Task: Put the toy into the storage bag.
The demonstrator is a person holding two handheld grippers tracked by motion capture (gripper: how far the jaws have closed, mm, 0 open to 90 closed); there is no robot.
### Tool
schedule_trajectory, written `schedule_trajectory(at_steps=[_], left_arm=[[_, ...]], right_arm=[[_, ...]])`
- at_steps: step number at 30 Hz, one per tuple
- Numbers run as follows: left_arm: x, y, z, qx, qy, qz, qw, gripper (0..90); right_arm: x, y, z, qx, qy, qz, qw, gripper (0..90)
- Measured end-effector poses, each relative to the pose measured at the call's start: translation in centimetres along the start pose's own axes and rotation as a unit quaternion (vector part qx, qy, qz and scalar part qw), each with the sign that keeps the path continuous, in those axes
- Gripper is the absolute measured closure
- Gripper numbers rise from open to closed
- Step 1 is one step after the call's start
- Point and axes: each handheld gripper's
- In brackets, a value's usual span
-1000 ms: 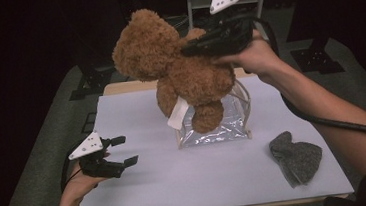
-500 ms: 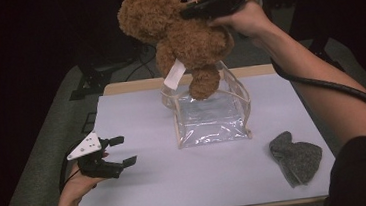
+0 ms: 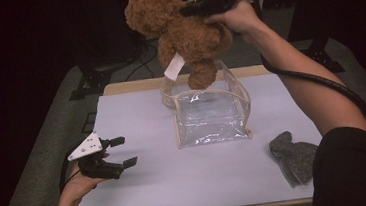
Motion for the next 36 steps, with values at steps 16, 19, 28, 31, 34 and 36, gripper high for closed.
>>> schedule_trajectory(at_steps=[16, 19, 28, 31, 34, 36], left_arm=[[-0.5, 0.2, -0.1, -0.006, -0.008, 0.004, 0.9999, 14.4], [-0.5, 0.2, -0.1, -0.008, -0.008, 0.004, 0.9999, 14.4], [-0.8, 0.2, -0.1, -0.006, -0.011, 0.009, 0.9999, 14.4], [-0.9, 0.2, -0.1, -0.008, -0.013, 0.009, 0.9998, 14.3], [-0.9, 0.1, -0.1, -0.007, -0.013, 0.009, 0.9999, 14.3], [-0.9, 0.1, -0.1, -0.005, -0.014, 0.009, 0.9999, 14.3]], right_arm=[[-0.3, -3.0, 5.6, 0.009, 0.064, 0.011, 0.9978, 85.9], [-0.1, -3.2, 6.2, 0.007, 0.068, 0.011, 0.9976, 85.9], [-0.8, -4.8, 6.2, -0.015, 0.074, 0.017, 0.9970, 85.9], [-1.4, -5.6, 6.0, -0.021, 0.082, 0.018, 0.9963, 85.9], [-2.0, -6.8, 5.6, -0.036, 0.083, 0.024, 0.9956, 85.8], [-2.5, -7.7, 5.2, -0.041, 0.084, 0.032, 0.9951, 85.8]])
Point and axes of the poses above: each handheld gripper's, and its own axes: x roughly backward along the jaws, y roughly out of its top, z roughly to its left, and after that the axes turned 11 degrees about -y, right-handed
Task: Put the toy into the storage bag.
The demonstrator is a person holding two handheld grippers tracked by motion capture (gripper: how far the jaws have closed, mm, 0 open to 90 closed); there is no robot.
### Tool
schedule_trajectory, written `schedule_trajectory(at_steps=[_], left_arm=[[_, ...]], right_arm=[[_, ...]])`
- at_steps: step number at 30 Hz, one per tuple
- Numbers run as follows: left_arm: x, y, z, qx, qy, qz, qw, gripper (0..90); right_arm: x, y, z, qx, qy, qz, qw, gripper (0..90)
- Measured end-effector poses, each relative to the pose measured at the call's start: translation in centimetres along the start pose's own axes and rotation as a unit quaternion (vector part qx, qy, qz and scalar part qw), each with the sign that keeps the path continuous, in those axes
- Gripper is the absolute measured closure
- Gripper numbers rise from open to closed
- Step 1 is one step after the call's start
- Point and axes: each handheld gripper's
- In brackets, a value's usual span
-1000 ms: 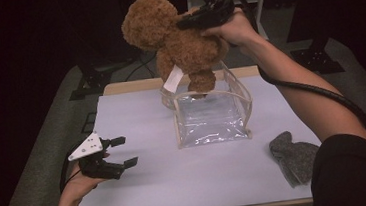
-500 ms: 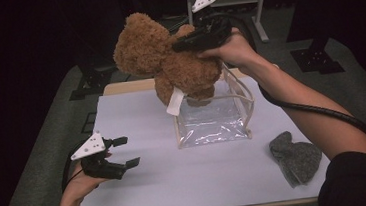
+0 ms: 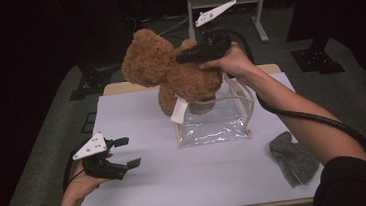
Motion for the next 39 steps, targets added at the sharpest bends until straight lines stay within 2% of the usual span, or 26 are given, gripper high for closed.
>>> schedule_trajectory(at_steps=[2, 7, 13, 22, 25, 28, 33, 39], left_arm=[[0.0, 0.0, 0.0, 0.000, -0.001, 0.002, 1.0000, 14.3], [0.0, 0.0, -0.1, 0.000, 0.000, 0.003, 1.0000, 14.3], [-0.3, -0.1, 0.0, 0.000, -0.005, 0.011, 0.9999, 14.3], [-0.7, -0.1, -0.2, -0.001, -0.007, 0.013, 0.9999, 13.1], [-0.8, -0.1, -0.2, -0.001, -0.007, 0.014, 0.9999, 13.1], [-0.8, 0.0, -0.3, 0.000, -0.008, 0.012, 0.9999, 13.1], [-0.6, -0.1, -0.3, 0.000, -0.008, 0.012, 0.9999, 13.1], [-0.7, -0.1, -0.4, 0.000, -0.008, 0.011, 0.9999, 13.1]], right_arm=[[-0.2, -0.9, -0.7, -0.017, 0.001, -0.002, 0.9999, 85.8], [0.3, -2.5, -2.5, -0.034, -0.007, 0.004, 0.9994, 85.8], [0.9, -5.0, -3.6, -0.038, -0.020, 0.026, 0.9987, 85.7], [1.8, -7.6, -4.2, -0.036, -0.048, 0.068, 0.9958, 85.8], [1.4, -8.3, -4.0, -0.030, -0.054, 0.091, 0.9940, 85.9], [0.6, -9.0, -3.9, -0.018, -0.066, 0.119, 0.9905, 85.9], [-0.1, -10.0, -4.2, -0.028, -0.071, 0.130, 0.9886, 85.9], [-0.7, -10.2, -3.8, -0.007, -0.077, 0.152, 0.9854, 85.9]])
Point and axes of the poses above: each handheld gripper's, and its own axes: x roughly backward along the jaws, y roughly out of its top, z roughly to its left, and after that the axes turned 11 degrees about -y, right-handed
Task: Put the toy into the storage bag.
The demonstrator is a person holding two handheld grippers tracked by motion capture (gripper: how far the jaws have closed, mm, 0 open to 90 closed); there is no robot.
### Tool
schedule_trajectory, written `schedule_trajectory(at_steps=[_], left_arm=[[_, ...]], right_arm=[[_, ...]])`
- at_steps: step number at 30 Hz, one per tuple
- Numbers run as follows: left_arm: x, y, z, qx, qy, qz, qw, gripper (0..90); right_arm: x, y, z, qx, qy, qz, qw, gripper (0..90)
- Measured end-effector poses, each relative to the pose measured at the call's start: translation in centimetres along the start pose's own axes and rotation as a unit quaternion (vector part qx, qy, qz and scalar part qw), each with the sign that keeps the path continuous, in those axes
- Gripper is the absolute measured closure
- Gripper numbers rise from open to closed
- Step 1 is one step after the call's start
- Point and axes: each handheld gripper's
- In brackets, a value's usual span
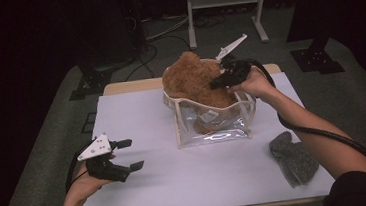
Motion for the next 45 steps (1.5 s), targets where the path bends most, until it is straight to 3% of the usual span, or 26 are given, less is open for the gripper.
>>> schedule_trajectory(at_steps=[4, 9, 15, 22, 26, 33, 38, 45], left_arm=[[0.1, 0.1, -0.1, -0.002, 0.000, 0.000, 1.0000, 13.0], [0.1, 0.0, -0.1, -0.003, 0.000, 0.003, 1.0000, 13.0], [0.1, 0.0, -0.1, -0.003, 0.000, 0.003, 1.0000, 13.0], [0.1, 0.1, -0.1, -0.004, 0.000, 0.004, 1.0000, 13.0], [0.1, 0.1, -0.2, -0.005, 0.001, 0.001, 1.0000, 13.0], [0.3, 0.1, -0.2, -0.005, 0.001, 0.001, 1.0000, 13.0], [0.4, 0.1, -0.2, -0.005, 0.002, 0.001, 1.0000, 13.0], [0.4, 0.2, -0.2, -0.006, 0.002, -0.001, 1.0000, 13.0]], right_arm=[[0.0, 0.0, 0.1, 0.007, -0.004, 0.007, 0.9999, 84.2], [0.5, 0.2, 0.2, 0.008, -0.013, 0.002, 0.9999, 73.7], [0.7, 0.7, 0.2, 0.012, -0.014, -0.001, 0.9998, 67.2], [1.2, 1.7, 0.6, 0.018, -0.009, -0.012, 0.9997, 65.4], [0.9, 2.3, 1.1, 0.025, -0.013, -0.013, 0.9995, 66.1], [0.6, 3.9, 1.5, 0.027, -0.009, -0.037, 0.9989, 65.8], [-0.4, 3.8, 2.0, 0.036, -0.003, -0.016, 0.9992, 69.8], [-1.4, 2.5, 2.2, 0.037, -0.018, 0.015, 0.9990, 78.7]])
Point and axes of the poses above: each handheld gripper's, and its own axes: x roughly backward along the jaws, y roughly out of its top, z roughly to its left, and after that the axes turned 11 degrees about -y, right-handed
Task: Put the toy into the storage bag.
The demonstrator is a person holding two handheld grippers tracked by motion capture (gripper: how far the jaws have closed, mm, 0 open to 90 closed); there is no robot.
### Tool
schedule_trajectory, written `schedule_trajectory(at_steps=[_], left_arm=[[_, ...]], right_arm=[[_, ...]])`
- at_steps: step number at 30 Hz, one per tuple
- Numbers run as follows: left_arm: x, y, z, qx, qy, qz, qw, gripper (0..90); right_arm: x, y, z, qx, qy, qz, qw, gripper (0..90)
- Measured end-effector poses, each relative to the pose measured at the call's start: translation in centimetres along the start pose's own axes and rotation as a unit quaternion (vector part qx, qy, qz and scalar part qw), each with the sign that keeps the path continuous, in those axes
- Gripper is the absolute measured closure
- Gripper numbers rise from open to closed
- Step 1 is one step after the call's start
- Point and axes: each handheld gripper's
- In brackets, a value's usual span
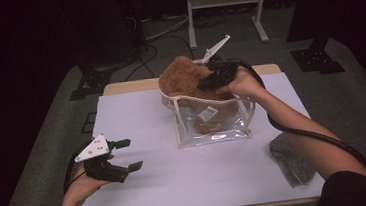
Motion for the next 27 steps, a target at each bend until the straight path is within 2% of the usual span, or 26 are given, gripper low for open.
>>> schedule_trajectory(at_steps=[8, 21, 27], left_arm=[[-0.1, 0.0, 0.0, -0.001, -0.001, 0.000, 1.0000, 13.0], [0.0, 0.0, -0.1, -0.002, -0.001, 0.001, 1.0000, 13.0], [0.1, 0.1, -0.1, -0.003, -0.001, 0.001, 1.0000, 12.9]], right_arm=[[-0.4, -1.0, 0.3, 0.007, -0.002, 0.027, 0.9996, 83.0], [-0.6, -1.9, 0.3, 0.001, 0.013, 0.027, 0.9996, 83.6], [-0.2, -1.6, 0.4, 0.000, 0.005, 0.017, 0.9998, 80.0]])
Point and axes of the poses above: each handheld gripper's, and its own axes: x roughly backward along the jaws, y roughly out of its top, z roughly to its left, and after that the axes turned 11 degrees about -y, right-handed
